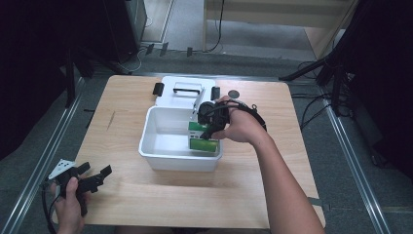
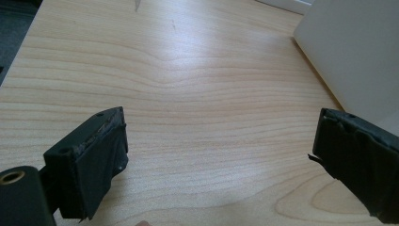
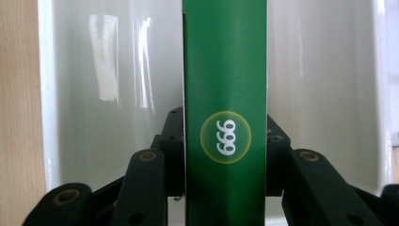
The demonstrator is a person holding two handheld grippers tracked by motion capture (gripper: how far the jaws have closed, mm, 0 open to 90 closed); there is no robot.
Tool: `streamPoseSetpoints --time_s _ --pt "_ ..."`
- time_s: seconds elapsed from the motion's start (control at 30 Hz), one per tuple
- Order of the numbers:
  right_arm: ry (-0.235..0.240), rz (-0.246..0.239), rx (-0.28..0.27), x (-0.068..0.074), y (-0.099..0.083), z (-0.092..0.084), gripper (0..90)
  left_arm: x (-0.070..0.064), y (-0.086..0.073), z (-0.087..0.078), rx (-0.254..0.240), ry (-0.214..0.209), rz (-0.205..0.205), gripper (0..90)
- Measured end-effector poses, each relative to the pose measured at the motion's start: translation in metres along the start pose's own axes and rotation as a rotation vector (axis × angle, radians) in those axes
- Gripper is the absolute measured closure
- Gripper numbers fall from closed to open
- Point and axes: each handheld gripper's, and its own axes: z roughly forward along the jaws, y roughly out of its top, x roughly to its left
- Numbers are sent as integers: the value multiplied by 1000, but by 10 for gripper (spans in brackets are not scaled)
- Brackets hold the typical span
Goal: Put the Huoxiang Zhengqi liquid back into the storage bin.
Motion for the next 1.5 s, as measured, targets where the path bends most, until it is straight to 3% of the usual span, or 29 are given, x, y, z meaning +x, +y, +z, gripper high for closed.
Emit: streamPoseSetpoints --time_s 0.3,0.6,0.8,0.93,1.2,1.37,1.5 --pt "16 10 18 0 -1 7 621 0 0 0 0 -1 0 45" --pt "-8 52 -46 0 -6 -8 565 0 0 0 3 1 1 45" --pt "-44 154 -114 2 -12 -22 437 0 0 0 3 2 2 45" --pt "-69 235 -147 2 -16 -32 418 0 0 0 5 2 6 45" --pt "-134 378 -273 -1 -32 -51 328 -1 0 0 11 2 11 45" --pt "-182 521 -382 -3 -53 -62 281 -1 0 1 13 4 14 45" --pt "-242 563 -467 -2 -71 -68 257 -2 0 1 16 2 17 45"
